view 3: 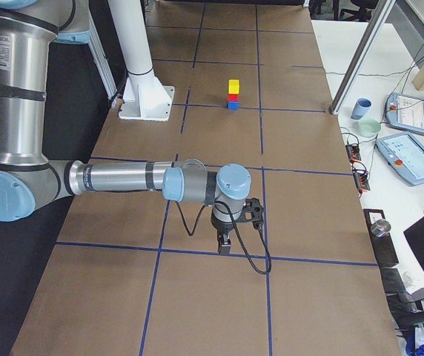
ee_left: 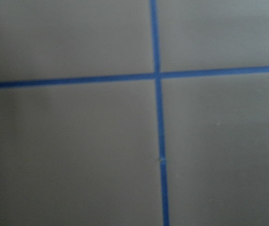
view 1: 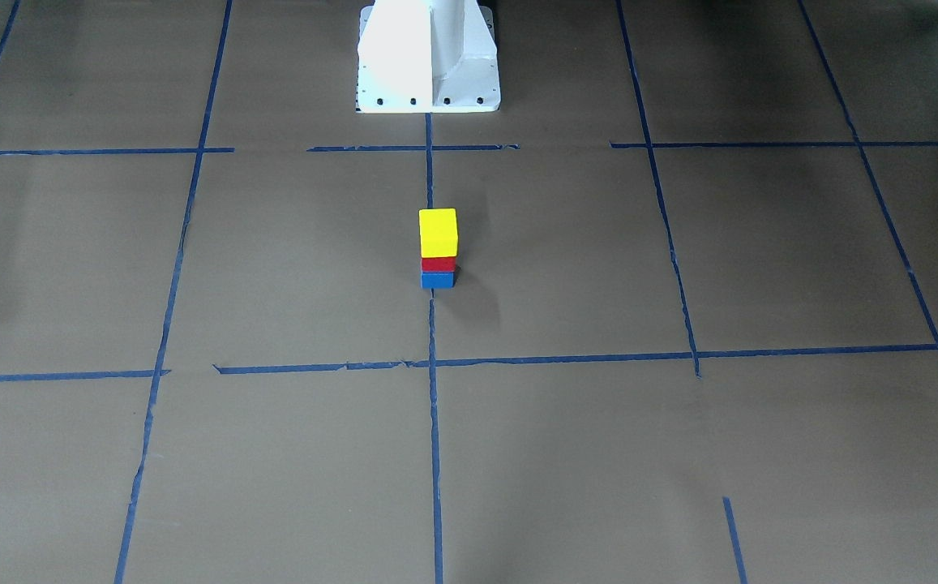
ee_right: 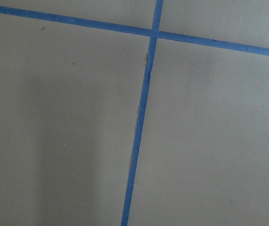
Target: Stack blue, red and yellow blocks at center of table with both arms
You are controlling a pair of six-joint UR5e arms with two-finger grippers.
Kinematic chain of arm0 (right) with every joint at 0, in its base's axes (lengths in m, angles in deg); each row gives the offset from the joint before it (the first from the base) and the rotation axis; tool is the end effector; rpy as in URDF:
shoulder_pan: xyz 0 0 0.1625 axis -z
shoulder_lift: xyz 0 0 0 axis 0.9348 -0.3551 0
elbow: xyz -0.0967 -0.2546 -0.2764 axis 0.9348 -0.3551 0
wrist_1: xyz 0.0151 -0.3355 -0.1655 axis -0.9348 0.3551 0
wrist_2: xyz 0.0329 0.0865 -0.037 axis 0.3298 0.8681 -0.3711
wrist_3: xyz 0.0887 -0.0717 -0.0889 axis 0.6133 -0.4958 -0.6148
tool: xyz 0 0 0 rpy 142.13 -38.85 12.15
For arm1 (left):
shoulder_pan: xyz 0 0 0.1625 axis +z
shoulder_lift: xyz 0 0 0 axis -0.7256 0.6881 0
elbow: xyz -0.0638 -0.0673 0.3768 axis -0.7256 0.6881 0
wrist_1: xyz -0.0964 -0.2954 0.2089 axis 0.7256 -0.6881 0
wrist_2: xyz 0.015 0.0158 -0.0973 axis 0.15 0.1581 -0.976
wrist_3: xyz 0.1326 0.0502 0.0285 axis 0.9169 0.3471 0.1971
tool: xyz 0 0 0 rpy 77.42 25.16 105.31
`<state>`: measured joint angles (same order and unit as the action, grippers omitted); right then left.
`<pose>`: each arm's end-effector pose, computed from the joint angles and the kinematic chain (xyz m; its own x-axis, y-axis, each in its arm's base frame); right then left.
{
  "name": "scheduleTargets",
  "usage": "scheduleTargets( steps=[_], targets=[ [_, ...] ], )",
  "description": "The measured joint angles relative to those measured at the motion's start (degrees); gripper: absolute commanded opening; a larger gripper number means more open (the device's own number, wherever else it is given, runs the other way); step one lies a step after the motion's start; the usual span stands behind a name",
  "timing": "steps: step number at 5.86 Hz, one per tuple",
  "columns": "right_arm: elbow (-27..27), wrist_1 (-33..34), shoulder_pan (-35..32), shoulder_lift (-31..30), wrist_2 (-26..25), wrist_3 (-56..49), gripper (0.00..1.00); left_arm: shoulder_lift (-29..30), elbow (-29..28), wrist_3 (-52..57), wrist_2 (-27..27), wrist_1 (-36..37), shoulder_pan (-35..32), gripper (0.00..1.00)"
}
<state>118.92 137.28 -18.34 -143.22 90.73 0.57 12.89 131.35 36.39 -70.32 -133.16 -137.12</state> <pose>0.0194 -0.3908 0.6358 0.7270 -0.1429 0.6716 0.1542 0.9871 0.0430 -0.0355 -0.4332 0.6558 0.7035 0.0200 -0.7104 -0.0541 0.9982 -0.0255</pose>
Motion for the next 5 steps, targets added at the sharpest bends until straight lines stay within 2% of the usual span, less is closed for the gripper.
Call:
scheduleTargets(
  steps=[5],
  targets=[
    [-0.47, -0.11, 0.06, 0.37, 0.00, -0.05, 1.00, -2.52, 2.44, 0.03, 0.30, -1.53, -0.48, 1.00]
  ],
)
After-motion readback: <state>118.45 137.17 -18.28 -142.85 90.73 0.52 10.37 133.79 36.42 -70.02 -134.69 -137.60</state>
